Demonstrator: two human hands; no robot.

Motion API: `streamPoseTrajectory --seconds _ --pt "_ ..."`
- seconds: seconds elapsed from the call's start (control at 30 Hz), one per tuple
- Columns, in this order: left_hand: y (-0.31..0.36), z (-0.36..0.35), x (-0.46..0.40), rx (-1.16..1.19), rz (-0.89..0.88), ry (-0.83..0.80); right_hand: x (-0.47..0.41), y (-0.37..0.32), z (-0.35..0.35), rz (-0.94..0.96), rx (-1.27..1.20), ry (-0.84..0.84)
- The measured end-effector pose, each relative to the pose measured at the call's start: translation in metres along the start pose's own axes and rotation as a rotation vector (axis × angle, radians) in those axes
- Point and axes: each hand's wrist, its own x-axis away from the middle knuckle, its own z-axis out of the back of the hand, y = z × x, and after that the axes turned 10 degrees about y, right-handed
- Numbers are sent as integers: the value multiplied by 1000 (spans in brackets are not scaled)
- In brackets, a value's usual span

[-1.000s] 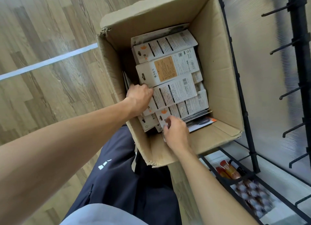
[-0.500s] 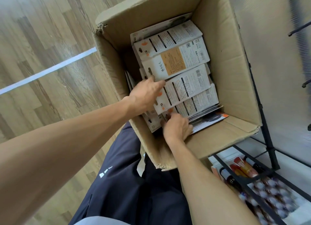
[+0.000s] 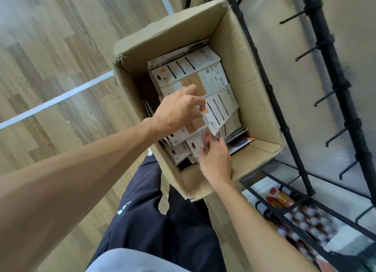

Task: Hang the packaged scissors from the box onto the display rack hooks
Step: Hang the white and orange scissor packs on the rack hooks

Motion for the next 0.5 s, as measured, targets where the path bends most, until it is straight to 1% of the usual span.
streamPoseTrajectory --seconds 0.07,0.2,0.27,0.33,0.43,0.5 --pt "15 18 -12 66 21 51 8 0 24 15 -42 53" --pt "48 59 -38 166 -28 90 16 6 91 29 -96 181" --pt "61 81 -44 199 -22 109 18 10 128 58 -142 268" --pt "69 103 -43 216 13 116 22 13 161 72 -175 347" --pt "74 131 -34 276 65 170 30 9 202 45 -274 385" --pt "78 148 -23 299 61 196 39 2 227 54 -348 429"
